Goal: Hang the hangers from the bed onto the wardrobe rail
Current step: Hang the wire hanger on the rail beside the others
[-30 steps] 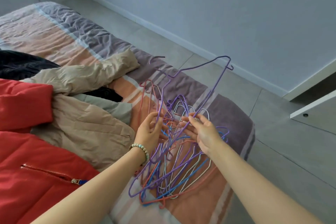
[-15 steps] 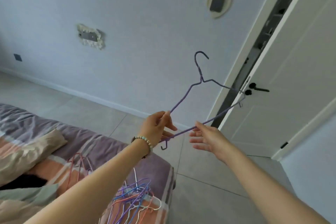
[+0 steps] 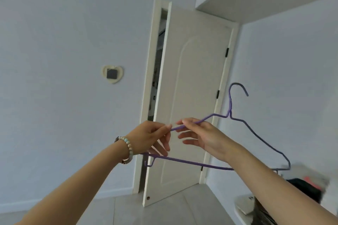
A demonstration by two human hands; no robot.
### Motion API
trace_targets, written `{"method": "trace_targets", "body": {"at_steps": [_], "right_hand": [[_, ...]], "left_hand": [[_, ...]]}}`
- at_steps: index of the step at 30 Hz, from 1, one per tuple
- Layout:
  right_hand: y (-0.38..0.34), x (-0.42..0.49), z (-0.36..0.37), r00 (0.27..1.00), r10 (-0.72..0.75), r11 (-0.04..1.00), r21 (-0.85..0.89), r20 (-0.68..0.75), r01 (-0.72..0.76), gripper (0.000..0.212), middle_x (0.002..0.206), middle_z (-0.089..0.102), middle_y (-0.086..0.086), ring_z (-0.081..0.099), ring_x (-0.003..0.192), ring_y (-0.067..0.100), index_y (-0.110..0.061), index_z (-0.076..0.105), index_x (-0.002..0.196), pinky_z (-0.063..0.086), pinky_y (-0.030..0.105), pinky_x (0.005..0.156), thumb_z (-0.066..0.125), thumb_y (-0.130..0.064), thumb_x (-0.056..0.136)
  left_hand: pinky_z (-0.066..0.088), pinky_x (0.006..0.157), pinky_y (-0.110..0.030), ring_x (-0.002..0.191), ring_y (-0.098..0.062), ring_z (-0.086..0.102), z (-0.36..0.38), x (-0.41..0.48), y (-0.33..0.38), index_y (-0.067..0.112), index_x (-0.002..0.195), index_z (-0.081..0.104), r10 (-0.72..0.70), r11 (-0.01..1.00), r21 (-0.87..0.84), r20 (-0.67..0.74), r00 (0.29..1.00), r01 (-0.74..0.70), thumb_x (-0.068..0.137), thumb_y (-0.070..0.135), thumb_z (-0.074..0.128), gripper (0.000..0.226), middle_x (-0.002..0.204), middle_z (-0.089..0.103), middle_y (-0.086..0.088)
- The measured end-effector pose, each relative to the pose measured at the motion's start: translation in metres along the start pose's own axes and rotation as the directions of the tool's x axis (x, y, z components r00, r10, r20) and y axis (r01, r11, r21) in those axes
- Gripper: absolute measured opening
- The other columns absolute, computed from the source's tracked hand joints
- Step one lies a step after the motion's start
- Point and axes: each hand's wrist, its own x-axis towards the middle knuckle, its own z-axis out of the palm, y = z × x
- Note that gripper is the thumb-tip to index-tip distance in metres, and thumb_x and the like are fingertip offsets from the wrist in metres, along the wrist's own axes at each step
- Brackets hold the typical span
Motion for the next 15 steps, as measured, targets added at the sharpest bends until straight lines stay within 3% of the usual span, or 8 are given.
{"method": "trace_targets", "body": {"at_steps": [6, 11, 15], "right_hand": [[-0.04, -0.069, -0.1, 0.969, -0.158, 0.987, -0.064, -0.19, 0.148, 0.024, 0.082, 0.069, 0.004, 0.067, 0.082, 0.015, -0.01, 0.068, 0.093, 0.052, 0.028, 0.078, 0.053, -0.028, 0.091], [-0.054, -0.132, -0.183, 0.932, -0.189, 0.98, -0.113, -0.308, 0.161, 0.025, 0.079, 0.068, 0.002, 0.067, 0.081, 0.014, -0.008, 0.067, 0.095, 0.053, 0.025, 0.076, 0.052, -0.028, 0.093], [-0.058, -0.181, -0.247, 0.889, -0.199, 0.979, -0.124, -0.411, 0.162, 0.022, 0.078, 0.068, 0.002, 0.067, 0.081, 0.015, -0.011, 0.067, 0.09, 0.052, 0.026, 0.075, 0.055, -0.03, 0.09]], "left_hand": [[0.056, 0.057, -0.022, 0.07, -0.021, 0.072, 0.072, 0.041, 0.092, 0.014, 0.072, 0.058, 0.123, 0.992, -0.057, 0.195, 0.973, -0.114, 0.094, 0.042, 0.038, 0.041, 0.073, 0.071, -0.001], [0.058, 0.066, -0.027, 0.071, -0.021, 0.072, 0.153, 0.069, 0.152, 0.012, 0.077, 0.061, 0.195, 0.978, -0.13, 0.3, 0.934, -0.163, 0.094, 0.043, 0.04, 0.041, 0.077, 0.072, 0.0], [0.058, 0.064, -0.026, 0.07, -0.02, 0.071, 0.222, 0.088, 0.194, 0.012, 0.076, 0.061, 0.248, 0.961, -0.206, 0.352, 0.903, -0.183, 0.093, 0.042, 0.044, 0.039, 0.075, 0.071, 0.001]]}}
